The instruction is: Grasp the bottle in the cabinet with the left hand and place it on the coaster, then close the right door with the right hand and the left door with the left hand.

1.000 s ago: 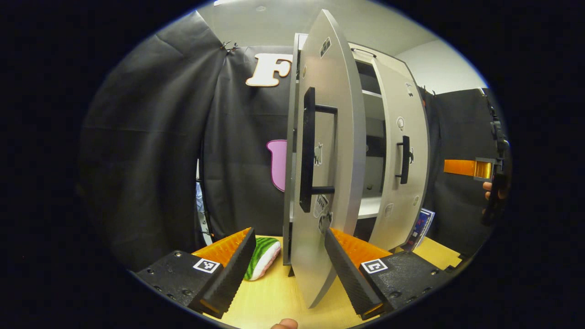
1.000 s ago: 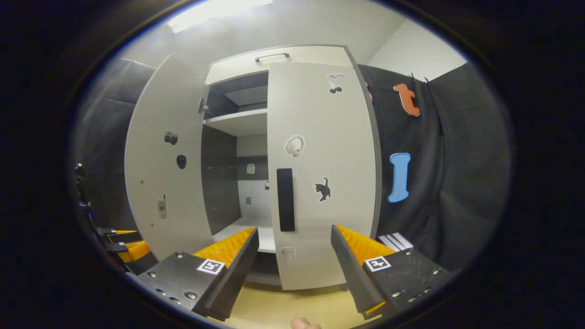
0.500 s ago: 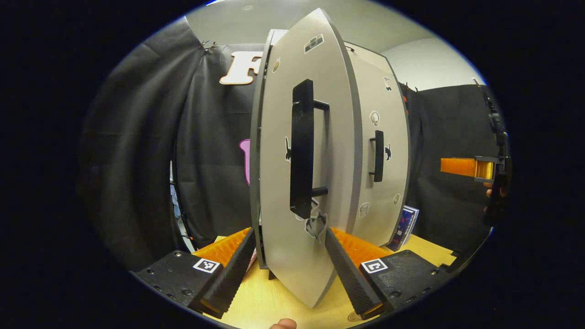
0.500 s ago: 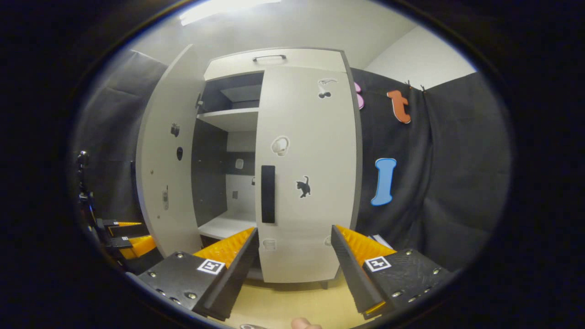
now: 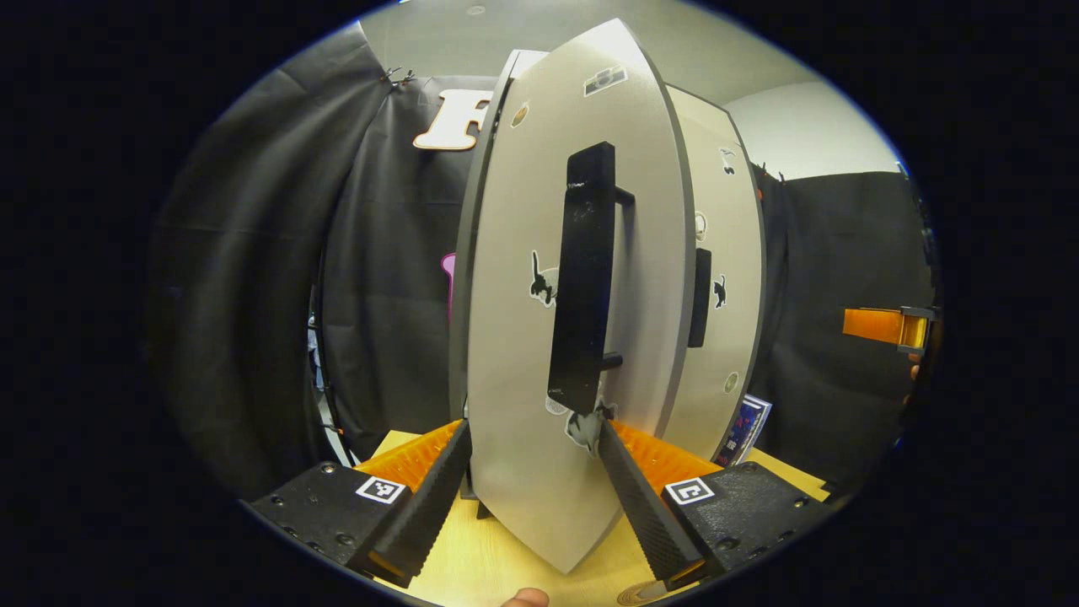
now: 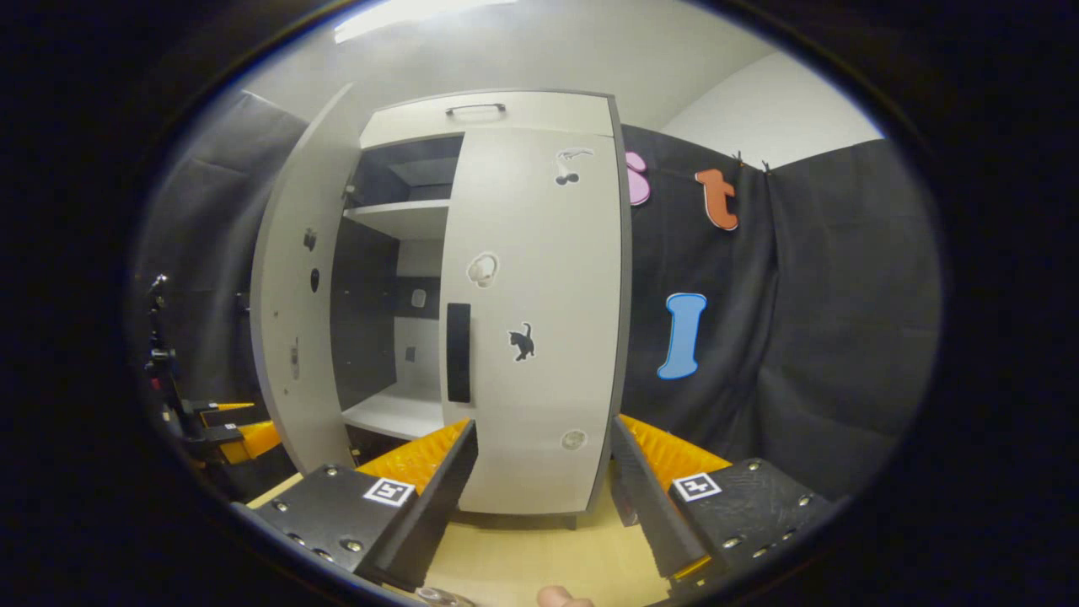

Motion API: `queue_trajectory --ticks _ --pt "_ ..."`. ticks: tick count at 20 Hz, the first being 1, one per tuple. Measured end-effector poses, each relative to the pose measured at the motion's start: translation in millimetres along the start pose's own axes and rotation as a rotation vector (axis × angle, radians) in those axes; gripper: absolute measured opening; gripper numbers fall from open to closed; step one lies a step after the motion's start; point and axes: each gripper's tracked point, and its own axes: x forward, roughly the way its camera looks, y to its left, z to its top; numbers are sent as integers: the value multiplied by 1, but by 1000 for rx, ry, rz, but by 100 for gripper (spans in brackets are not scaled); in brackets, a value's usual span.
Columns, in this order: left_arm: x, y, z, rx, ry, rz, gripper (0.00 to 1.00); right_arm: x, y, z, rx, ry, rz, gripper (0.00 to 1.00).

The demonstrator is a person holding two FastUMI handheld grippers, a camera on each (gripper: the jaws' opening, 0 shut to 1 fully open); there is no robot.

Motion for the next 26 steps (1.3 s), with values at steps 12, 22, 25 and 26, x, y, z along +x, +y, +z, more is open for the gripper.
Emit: queue_trajectory --ticks 12,22,25,26 --pt "25 -72 -9 1 22 -146 96 -14 -35 2 -45 6 -46 96" --pt "40 -101 7 11 -1 -126 96 -11 -52 6 -58 -10 -39 96" --pt "40 -106 15 12 -14 -115 96 -9 -59 7 -60 -15 -35 96" --pt "40 -109 19 10 -18 -112 96 -8 -62 8 -60 -18 -36 96"
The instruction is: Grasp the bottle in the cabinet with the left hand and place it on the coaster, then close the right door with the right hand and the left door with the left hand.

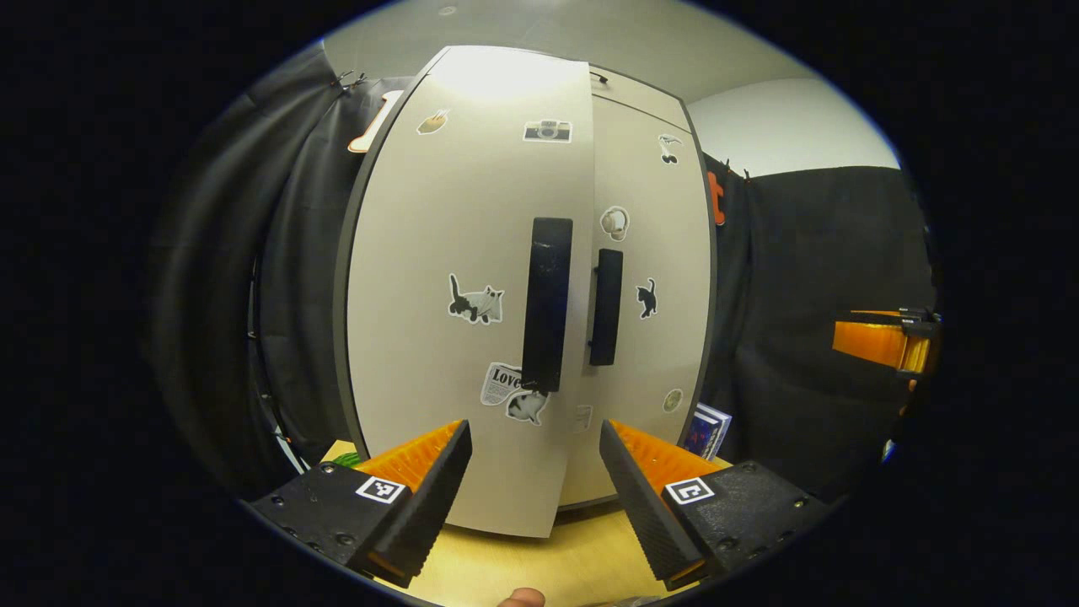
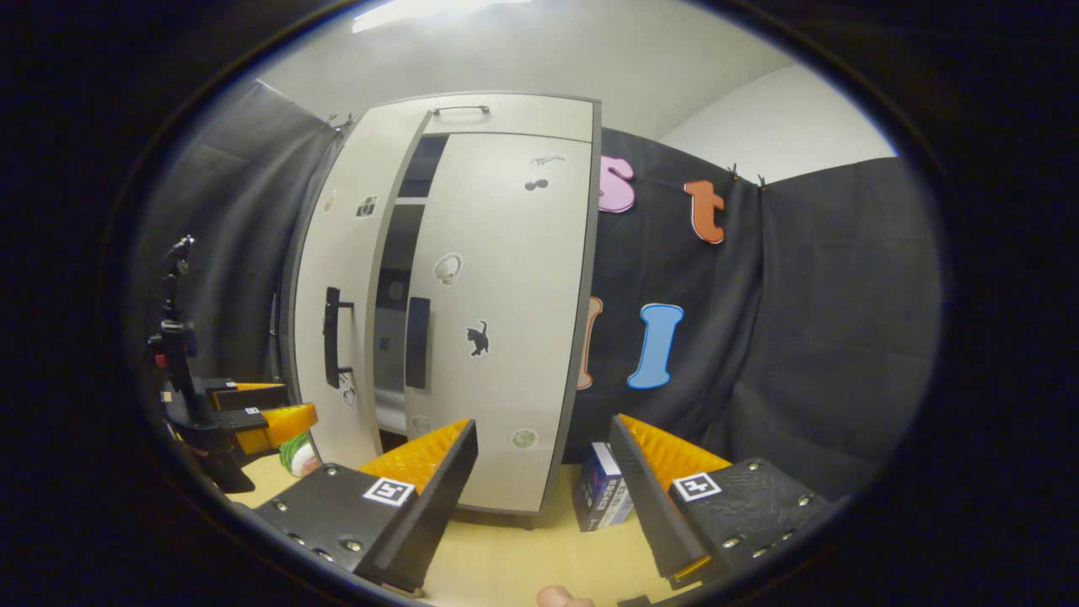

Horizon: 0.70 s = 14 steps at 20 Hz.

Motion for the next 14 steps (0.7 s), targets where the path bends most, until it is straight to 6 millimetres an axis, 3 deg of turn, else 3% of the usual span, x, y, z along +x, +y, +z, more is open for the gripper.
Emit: queue_trajectory --ticks 14 --pt "7 -35 43 8 -64 46 96 17 -28 -4 18 -24 32 93"
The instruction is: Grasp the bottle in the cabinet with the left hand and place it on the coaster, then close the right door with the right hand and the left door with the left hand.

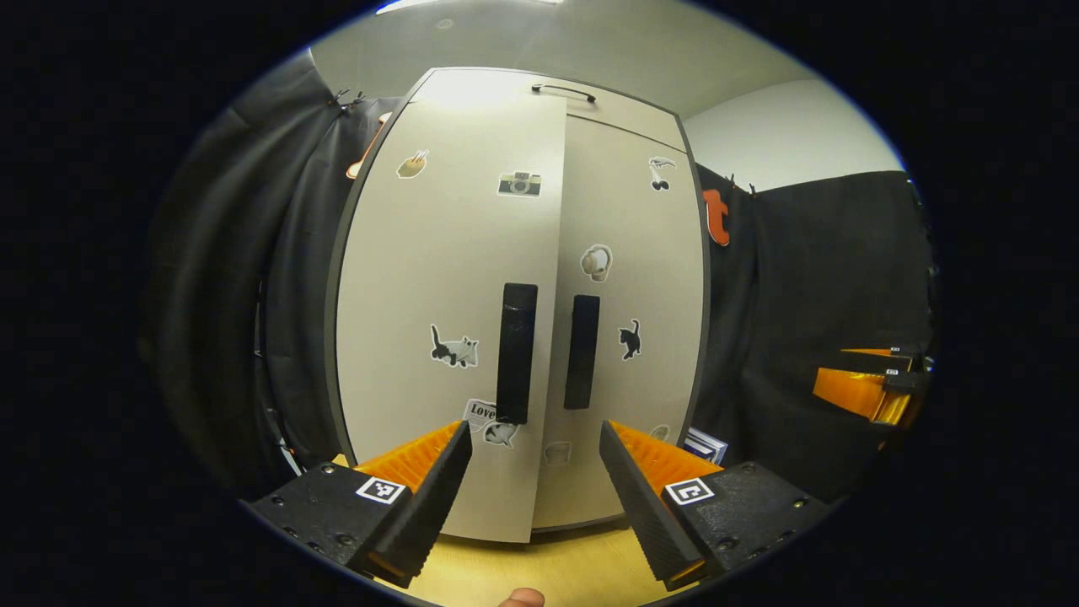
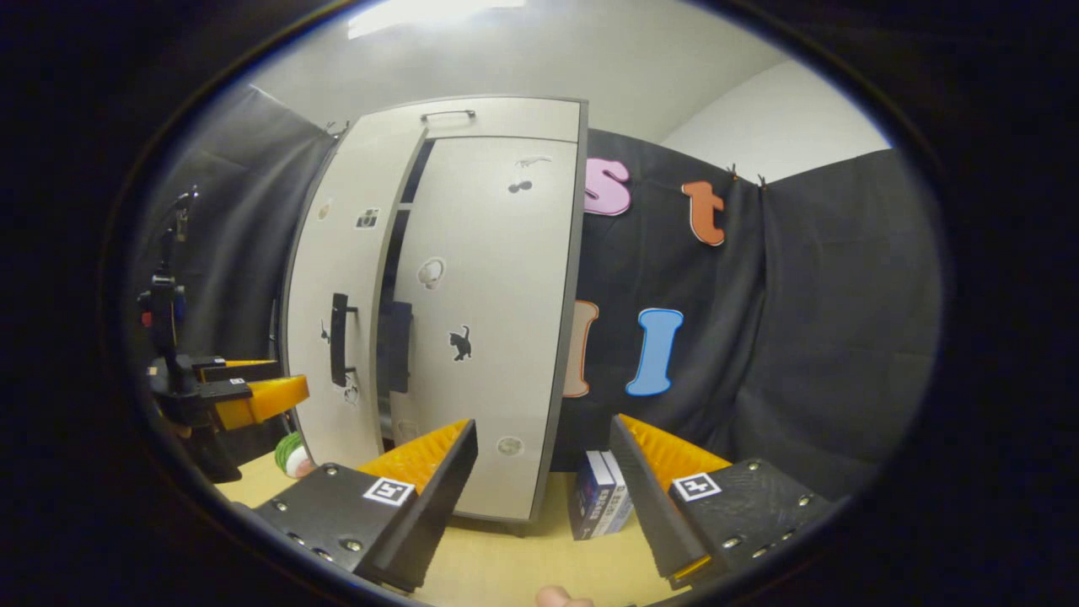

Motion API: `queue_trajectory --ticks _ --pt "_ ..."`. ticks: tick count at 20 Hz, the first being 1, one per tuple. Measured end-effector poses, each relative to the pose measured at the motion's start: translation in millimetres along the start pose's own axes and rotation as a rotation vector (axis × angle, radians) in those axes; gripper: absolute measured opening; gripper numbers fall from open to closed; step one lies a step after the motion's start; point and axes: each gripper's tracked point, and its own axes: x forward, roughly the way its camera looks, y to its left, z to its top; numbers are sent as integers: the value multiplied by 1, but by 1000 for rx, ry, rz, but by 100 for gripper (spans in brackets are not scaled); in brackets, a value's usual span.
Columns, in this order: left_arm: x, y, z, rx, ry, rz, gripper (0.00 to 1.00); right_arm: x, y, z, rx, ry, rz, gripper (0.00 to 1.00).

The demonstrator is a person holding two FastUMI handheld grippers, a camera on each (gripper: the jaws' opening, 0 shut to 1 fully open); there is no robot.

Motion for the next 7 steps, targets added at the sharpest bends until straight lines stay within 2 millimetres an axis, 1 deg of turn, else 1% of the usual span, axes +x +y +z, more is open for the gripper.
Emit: queue_trajectory --ticks 1,2,3,4,5,6,7 --pt "0 -3 2 3 -2 4 96 1 -3 0 5 -2 3 93" --pt "0 -6 4 6 -5 9 96 3 -6 -1 11 -3 7 99" --pt "0 -10 7 8 -8 12 96 4 -10 -1 17 -6 11 99" --pt "0 -14 7 9 -10 17 92 6 -13 -1 23 -7 15 99" --pt "0 -18 9 10 -10 19 92 7 -17 -2 27 -8 19 96" --pt "1 -23 9 13 -10 22 93 8 -21 -2 31 -10 24 96" --pt "1 -28 10 17 -11 25 96 8 -25 -2 33 -12 28 96"
